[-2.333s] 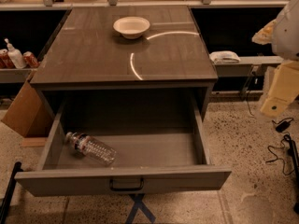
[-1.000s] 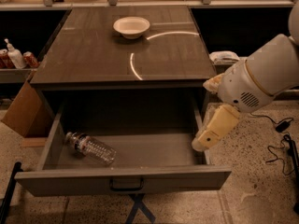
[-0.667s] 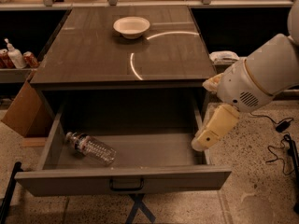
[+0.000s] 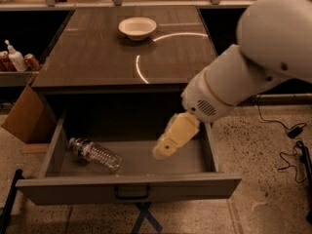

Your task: Pick water bottle from top drawer and place on counter

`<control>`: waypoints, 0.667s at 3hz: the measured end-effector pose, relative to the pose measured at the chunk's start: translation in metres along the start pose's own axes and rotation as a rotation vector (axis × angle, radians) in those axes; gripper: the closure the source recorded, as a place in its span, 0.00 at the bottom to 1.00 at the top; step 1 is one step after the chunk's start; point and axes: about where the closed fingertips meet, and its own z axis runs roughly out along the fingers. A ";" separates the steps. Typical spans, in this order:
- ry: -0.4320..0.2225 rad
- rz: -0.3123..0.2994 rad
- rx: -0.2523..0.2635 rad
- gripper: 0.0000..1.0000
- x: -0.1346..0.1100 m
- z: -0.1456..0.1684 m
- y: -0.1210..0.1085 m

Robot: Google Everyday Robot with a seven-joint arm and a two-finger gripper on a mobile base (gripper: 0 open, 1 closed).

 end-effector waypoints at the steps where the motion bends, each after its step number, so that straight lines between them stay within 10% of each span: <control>1: 0.018 0.026 -0.015 0.00 -0.027 0.028 0.017; 2: -0.010 0.051 -0.060 0.00 -0.030 0.072 0.020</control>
Offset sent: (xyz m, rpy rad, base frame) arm 0.0190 0.0985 -0.0908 0.1158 0.0971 -0.0133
